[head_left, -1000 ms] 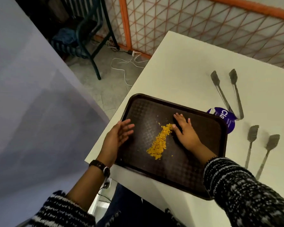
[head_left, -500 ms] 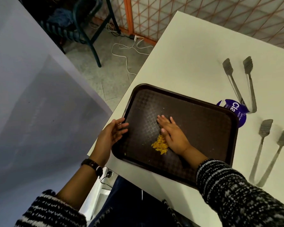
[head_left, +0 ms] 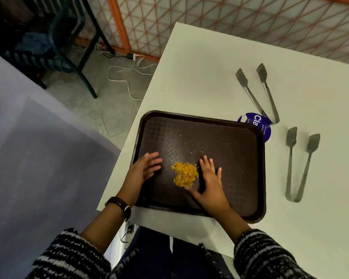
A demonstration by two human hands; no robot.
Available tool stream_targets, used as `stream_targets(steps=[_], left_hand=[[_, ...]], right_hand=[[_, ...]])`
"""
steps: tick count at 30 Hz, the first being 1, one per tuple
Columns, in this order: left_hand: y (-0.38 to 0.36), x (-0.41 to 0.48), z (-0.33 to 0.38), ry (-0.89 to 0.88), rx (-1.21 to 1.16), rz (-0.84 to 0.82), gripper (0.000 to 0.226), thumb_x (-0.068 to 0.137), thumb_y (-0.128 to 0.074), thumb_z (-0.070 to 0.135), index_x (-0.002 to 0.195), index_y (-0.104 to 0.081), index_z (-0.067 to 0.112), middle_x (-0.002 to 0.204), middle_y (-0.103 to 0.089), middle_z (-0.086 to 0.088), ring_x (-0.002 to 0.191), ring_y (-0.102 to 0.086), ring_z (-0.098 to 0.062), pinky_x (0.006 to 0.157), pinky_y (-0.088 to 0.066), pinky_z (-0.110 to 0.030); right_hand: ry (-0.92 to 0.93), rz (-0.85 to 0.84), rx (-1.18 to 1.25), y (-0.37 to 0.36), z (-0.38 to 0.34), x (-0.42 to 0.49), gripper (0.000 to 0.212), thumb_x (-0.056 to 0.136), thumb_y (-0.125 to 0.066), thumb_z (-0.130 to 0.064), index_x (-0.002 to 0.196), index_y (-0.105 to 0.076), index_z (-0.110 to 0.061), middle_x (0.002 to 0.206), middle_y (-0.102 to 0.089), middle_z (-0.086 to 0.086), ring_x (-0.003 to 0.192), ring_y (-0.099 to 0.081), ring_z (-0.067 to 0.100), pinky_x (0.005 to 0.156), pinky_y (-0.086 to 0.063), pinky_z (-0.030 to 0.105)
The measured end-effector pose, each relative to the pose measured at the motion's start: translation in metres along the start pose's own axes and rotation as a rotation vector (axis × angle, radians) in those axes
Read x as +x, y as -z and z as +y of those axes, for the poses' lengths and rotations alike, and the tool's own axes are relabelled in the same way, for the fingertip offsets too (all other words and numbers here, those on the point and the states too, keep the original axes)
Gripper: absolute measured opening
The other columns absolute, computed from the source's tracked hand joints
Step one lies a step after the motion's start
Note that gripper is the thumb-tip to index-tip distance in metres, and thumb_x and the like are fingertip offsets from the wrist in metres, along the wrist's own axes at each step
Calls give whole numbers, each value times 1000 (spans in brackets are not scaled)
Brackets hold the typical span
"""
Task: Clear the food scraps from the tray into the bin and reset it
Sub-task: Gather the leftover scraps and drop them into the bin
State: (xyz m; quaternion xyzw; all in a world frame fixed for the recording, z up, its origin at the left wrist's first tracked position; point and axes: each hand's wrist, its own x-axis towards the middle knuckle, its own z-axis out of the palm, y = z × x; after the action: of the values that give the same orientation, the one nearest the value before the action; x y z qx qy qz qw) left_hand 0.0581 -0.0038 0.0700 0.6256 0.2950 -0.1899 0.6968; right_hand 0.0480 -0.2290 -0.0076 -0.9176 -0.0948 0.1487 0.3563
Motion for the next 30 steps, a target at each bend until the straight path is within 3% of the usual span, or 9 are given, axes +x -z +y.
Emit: stream_targets(steps=[4, 9, 17, 20, 23, 26, 30], left_hand=[[-13, 7, 7, -15, 78, -79, 37, 98, -25, 39, 107, -60, 33, 113, -66, 3, 105, -61, -11, 93, -43, -27], [-21, 9, 16, -30, 143, -120, 36, 98, -27, 39, 107, -61, 32, 111, -67, 6, 104, -62, -11, 94, -43, -27], [-22, 12, 15, -36, 206, -184, 34, 99, -27, 34, 109, -59, 27, 110, -65, 4, 104, -59, -10, 94, -40, -24], [-25, 18, 11, -58, 229, -173, 32, 99, -29, 28, 111, -58, 24, 116, -63, -1, 109, -56, -12, 98, -40, -28], [-26, 22, 0, -147, 271, -154, 24, 97, -38, 23, 113, -56, 29, 121, -58, 4, 119, -51, -13, 107, -36, -32], [-28, 27, -20, -387, 607, -185, 44, 93, -51, 22, 133, -39, 35, 142, -39, 5, 133, -33, -9, 112, -25, -30], [-41, 44, -52, -695, 1169, -344, 75, 86, -48, 48, 148, -11, 27, 158, -12, 1, 146, -5, -16, 116, 6, -33]], right_hand=[[-56, -45, -117, -14, -3, -6, 118, 63, -54, -77, 149, 6, -24, 156, 16, -8, 141, 24, 8, 111, 22, 36], [-170, 55, -143, -31, -15, 6, 123, 62, -66, -68, 149, 7, -19, 153, 24, -2, 141, 26, 14, 111, 23, 37], [-75, 89, 78, -49, -39, 23, 88, 85, -63, -31, 149, -4, -21, 152, 21, -9, 139, 16, 7, 117, 2, 34], [-84, 130, 66, -46, -36, 16, 84, 87, -60, -35, 149, -5, -21, 153, 18, -9, 141, 11, 9, 116, 6, 31], [-173, 263, 108, -41, -34, 5, 76, 89, -56, -36, 148, -13, -15, 156, 3, -3, 145, 2, 12, 115, 12, 24], [-300, 422, 184, -35, -36, -10, 58, 97, -42, -30, 148, -19, -14, 154, -12, -6, 146, -3, 13, 112, 16, 16], [-357, 495, 209, -25, -35, -31, 53, 99, -34, -30, 148, -20, -16, 155, -22, -2, 146, -2, 9, 112, 16, 15]])
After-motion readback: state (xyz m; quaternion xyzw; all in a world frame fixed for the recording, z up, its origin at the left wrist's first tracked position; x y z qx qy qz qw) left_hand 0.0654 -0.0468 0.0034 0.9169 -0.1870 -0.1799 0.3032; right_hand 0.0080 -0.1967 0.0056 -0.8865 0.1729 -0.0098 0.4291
